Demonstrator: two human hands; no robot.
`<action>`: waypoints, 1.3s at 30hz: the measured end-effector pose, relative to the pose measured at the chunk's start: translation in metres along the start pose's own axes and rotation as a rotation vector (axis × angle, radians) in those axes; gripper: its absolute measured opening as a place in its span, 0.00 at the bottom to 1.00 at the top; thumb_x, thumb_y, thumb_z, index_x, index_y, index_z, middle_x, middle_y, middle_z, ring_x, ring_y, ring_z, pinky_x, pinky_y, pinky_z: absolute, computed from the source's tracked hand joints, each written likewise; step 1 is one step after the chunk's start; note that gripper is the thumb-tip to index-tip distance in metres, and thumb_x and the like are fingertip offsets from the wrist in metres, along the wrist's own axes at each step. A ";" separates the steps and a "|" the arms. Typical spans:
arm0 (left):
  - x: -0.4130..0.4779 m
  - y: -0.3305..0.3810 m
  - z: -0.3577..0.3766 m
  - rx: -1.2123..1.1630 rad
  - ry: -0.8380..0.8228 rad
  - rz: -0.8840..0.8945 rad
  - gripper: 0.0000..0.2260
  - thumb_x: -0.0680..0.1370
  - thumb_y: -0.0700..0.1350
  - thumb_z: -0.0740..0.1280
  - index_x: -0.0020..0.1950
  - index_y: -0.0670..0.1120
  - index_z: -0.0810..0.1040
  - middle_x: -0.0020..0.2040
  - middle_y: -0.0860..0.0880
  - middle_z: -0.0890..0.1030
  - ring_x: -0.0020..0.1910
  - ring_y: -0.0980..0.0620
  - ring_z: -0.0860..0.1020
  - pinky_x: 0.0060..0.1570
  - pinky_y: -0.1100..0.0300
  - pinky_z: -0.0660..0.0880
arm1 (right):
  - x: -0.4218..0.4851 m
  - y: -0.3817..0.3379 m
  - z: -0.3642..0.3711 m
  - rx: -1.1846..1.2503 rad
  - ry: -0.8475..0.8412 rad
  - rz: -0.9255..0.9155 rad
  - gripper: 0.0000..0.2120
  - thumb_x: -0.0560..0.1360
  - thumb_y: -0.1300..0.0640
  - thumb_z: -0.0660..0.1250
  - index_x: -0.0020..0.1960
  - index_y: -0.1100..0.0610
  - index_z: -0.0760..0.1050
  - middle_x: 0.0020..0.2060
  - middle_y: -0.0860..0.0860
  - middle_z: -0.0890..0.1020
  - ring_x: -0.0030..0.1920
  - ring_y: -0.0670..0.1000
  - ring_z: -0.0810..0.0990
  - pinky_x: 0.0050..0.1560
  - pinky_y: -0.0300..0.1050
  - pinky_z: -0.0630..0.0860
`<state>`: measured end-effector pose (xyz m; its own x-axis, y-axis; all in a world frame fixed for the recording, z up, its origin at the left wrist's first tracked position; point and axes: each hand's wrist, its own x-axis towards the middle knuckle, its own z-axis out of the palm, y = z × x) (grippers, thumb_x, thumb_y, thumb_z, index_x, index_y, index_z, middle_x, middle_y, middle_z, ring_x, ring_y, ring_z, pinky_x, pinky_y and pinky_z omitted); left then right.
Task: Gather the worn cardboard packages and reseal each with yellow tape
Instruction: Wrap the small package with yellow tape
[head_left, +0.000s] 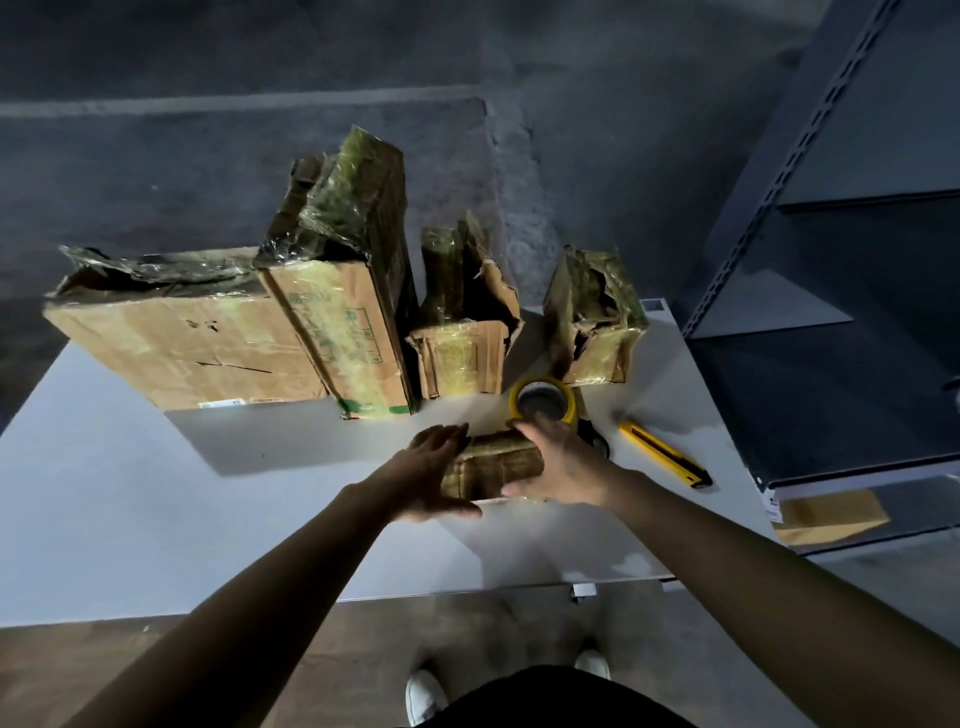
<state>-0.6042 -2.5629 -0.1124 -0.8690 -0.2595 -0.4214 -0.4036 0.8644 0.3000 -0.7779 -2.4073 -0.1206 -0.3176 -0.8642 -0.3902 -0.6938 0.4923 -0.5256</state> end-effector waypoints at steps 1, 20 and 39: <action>-0.001 -0.002 0.003 0.059 0.000 0.019 0.49 0.74 0.64 0.69 0.81 0.48 0.42 0.81 0.47 0.50 0.79 0.45 0.48 0.76 0.48 0.56 | -0.001 -0.001 -0.001 -0.051 -0.018 -0.013 0.47 0.71 0.38 0.73 0.80 0.53 0.54 0.79 0.54 0.55 0.78 0.58 0.54 0.75 0.57 0.61; -0.005 -0.009 0.026 -0.180 0.198 0.004 0.29 0.80 0.63 0.58 0.80 0.56 0.57 0.80 0.47 0.55 0.80 0.45 0.48 0.75 0.41 0.59 | -0.013 0.007 0.019 -0.419 0.059 -0.138 0.36 0.81 0.41 0.59 0.81 0.47 0.44 0.80 0.52 0.52 0.79 0.59 0.50 0.68 0.61 0.71; -0.007 0.005 0.035 -0.987 0.314 -0.388 0.17 0.76 0.56 0.69 0.55 0.45 0.79 0.46 0.45 0.84 0.45 0.44 0.83 0.47 0.48 0.80 | -0.001 0.002 0.019 0.399 0.167 0.185 0.28 0.79 0.48 0.68 0.74 0.55 0.62 0.66 0.55 0.75 0.62 0.54 0.76 0.56 0.45 0.74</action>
<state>-0.5903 -2.5420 -0.1385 -0.6114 -0.6570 -0.4411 -0.5943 0.0131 0.8042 -0.7668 -2.4034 -0.1359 -0.5347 -0.7469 -0.3951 -0.3235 0.6129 -0.7209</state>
